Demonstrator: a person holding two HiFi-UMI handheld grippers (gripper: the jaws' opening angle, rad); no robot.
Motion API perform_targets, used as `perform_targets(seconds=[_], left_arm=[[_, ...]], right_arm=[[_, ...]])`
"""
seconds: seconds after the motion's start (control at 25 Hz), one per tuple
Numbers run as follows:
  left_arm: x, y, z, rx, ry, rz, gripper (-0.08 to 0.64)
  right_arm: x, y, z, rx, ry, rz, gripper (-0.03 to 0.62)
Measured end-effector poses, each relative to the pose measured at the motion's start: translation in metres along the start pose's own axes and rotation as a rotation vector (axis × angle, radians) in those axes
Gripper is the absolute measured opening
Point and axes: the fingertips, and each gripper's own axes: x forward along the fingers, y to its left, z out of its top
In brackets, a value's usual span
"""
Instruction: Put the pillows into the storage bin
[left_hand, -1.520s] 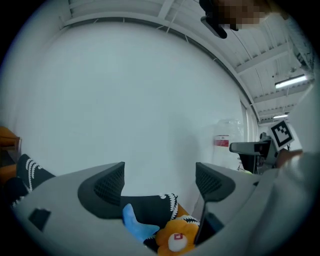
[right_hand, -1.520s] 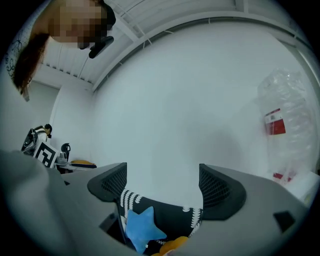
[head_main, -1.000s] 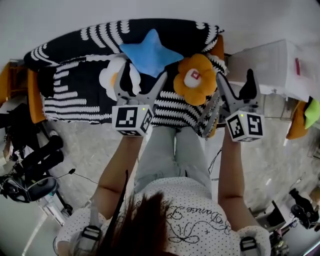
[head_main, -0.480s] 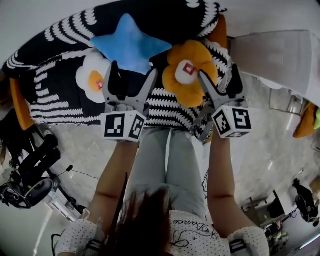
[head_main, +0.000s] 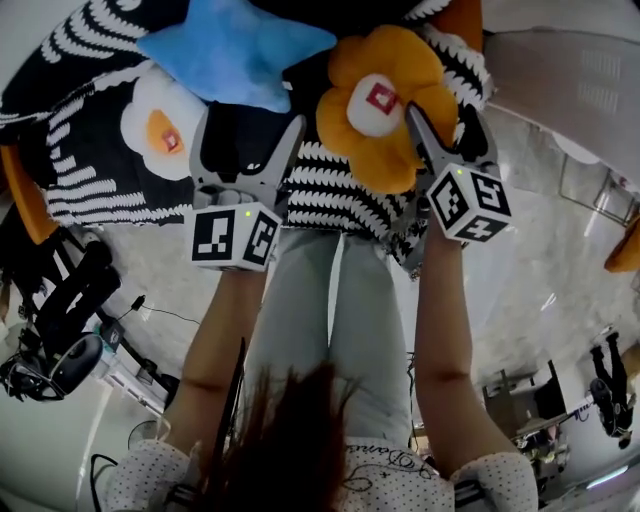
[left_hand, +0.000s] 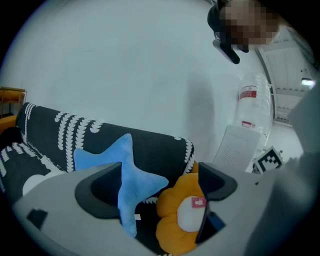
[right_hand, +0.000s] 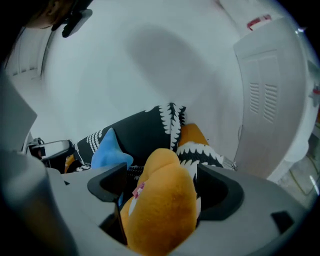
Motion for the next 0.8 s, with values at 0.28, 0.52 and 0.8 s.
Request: perform_targets(seconds=[0.28,0.52,0.8], left_arm=[[0.000,-0.010,-0.015,0.003,0.017,-0.008,0.462],[0.001,-0.017,-0.008,0.013,0.019,-0.032,0.457],[-0.018,-0.020,0.023,0.021,0.011,-0.061,0.264]], right_arm=[[0.002,-0.004,-0.028,-0.022,0.069,-0.019,0.324],[0.001,0.005,-0.019,-0.061,0.084,0.003,0.195],[-0.028,0.053,0.026,-0.055,-0.011,0.117,0.104]])
